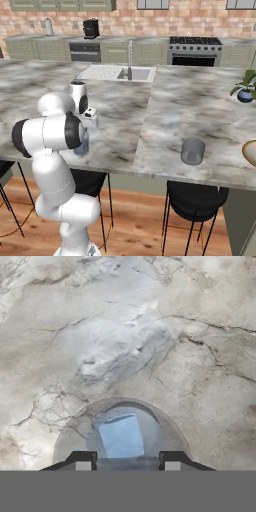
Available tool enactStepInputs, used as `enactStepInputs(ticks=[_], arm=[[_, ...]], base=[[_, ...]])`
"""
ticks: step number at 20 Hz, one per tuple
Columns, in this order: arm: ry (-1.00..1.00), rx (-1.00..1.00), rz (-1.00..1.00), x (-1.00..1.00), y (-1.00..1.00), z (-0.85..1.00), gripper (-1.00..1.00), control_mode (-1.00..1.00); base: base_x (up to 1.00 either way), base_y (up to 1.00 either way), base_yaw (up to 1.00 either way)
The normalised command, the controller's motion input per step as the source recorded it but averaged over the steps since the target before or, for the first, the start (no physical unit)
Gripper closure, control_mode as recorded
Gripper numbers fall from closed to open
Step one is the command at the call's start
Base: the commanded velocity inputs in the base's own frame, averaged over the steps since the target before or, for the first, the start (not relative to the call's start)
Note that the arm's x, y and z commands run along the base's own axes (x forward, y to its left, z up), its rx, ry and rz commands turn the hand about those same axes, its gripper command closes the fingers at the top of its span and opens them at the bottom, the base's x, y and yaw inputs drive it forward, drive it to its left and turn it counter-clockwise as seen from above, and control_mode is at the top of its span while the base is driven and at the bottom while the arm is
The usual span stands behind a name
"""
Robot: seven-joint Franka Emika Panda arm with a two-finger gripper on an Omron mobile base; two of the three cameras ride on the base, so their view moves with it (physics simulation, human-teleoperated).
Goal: There are four ice cubes in the ice bowl. Place two ice cubes in each glass of water.
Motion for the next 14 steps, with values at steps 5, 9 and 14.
enactStepInputs(ticks=[5, 9, 14], arm=[[0.00, 0.00, -0.04, 0.00, 0.00, -0.24, 1.00, -1.00], [0.00, 0.00, -0.04, 0.00, 0.01, -0.21, 1.00, -1.00], [0.00, 0.00, -0.04, 0.00, 0.07, -0.14, 1.00, -1.00]], base=[[0.00, 0.00, 0.00], [0.00, 0.00, 0.00], [0.00, 0.00, 0.00]])
